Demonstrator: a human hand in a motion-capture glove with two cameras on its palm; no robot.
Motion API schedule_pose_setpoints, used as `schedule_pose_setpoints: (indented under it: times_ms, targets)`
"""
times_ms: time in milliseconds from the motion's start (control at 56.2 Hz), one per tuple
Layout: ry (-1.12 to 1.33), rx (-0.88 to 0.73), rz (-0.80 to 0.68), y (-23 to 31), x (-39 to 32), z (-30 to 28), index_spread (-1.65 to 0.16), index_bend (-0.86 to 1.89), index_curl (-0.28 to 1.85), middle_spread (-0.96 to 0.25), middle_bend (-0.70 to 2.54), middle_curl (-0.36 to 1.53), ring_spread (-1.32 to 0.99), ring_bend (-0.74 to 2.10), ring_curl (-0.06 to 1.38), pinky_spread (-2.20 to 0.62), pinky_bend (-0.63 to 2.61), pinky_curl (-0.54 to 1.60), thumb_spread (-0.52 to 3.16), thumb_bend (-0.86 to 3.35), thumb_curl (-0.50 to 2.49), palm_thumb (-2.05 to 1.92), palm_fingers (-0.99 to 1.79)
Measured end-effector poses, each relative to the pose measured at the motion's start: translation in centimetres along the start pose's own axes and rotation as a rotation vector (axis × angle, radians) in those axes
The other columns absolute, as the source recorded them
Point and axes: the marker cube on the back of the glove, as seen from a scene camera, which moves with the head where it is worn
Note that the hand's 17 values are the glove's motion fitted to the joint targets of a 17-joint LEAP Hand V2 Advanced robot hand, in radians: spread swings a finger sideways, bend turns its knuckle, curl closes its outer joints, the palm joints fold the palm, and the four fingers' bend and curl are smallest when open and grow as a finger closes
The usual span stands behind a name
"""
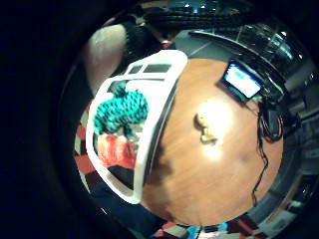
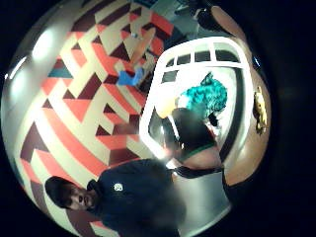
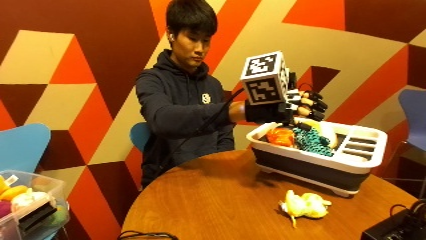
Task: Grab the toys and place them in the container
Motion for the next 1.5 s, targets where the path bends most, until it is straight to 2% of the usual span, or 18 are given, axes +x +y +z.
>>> schedule_pose_setpoints:
  times_ms: [160, 320, 641, 730, 783, 836, 943, 1139, 1335, 1495]
  targets:
    - [0.139, 0.029, 0.177, 1.5, 6.9, -2.3, -0.39, 0.17, 0.8, -0.07, 0.26, 0.55, -0.05, 0.26, 0.42, 0.03, 0.81, 0.33, 1.38, 0.02, 0.64, 0.24, -0.04]
    - [0.346, -0.066, 0.347, 1.9, 13.0, 0.1, -0.34, 0.19, 0.73, -0.05, 0.24, 0.53, -0.03, 0.14, 0.38, 0.04, 0.75, 0.31, 1.45, 0.03, 0.56, 0.27, -0.08]
    - [0.431, -0.216, 0.441, -0.1, 18.0, 7.9, -0.24, 0.44, 0.72, 0.0, 0.13, 0.4, -0.01, 0.09, 0.24, 0.04, 0.68, 0.31, 1.4, 0.05, 0.51, 0.41, -0.11]
    - [0.466, -0.196, 0.417, -0.2, 18.5, 9.2, -0.22, 0.69, 0.76, 0.0, 0.2, 0.41, -0.01, 0.05, 0.18, 0.04, 0.62, 0.29, 1.39, 0.1, 0.54, 0.54, 0.02]
    - [0.465, -0.167, 0.381, -0.2, 18.4, 9.3, -0.19, 0.94, 0.8, -0.02, 0.34, 0.45, -0.01, 0.05, 0.14, 0.03, 0.51, 0.26, 1.39, 0.17, 0.58, 0.68, 0.24]
    - [0.47, -0.152, 0.351, -0.2, 18.1, 9.1, -0.16, 1.06, 0.81, -0.05, 0.5, 0.5, -0.02, 0.04, 0.1, 0.03, 0.43, 0.23, 1.32, 0.16, 0.6, 0.71, 0.34]
    - [0.498, -0.113, 0.307, 0.0, 17.3, 7.8, -0.11, 1.2, 0.84, -0.09, 0.65, 0.56, -0.05, 0.08, 0.07, 0.02, 0.38, 0.24, 1.21, 0.14, 0.64, 0.75, 0.35]
    - [0.377, -0.006, 0.257, 0.6, 13.6, 3.1, -0.09, 1.2, 0.82, -0.18, 0.79, 0.62, -0.12, 0.16, 0.05, 0.0, 0.35, 0.26, 1.13, 0.08, 0.67, 0.72, 0.27]
    - [0.282, 0.094, 0.165, 0.6, 6.8, -3.2, -0.08, 1.17, 0.79, -0.24, 0.8, 0.65, -0.17, 0.19, 0.08, -0.01, 0.37, 0.28, 1.12, 0.07, 0.7, 0.74, 0.23]
    - [0.201, 0.145, 0.066, 0.6, 1.4, -5.0, -0.07, 1.16, 0.78, -0.27, 0.79, 0.66, -0.21, 0.21, 0.11, -0.02, 0.37, 0.29, 1.13, 0.06, 0.73, 0.76, 0.24]
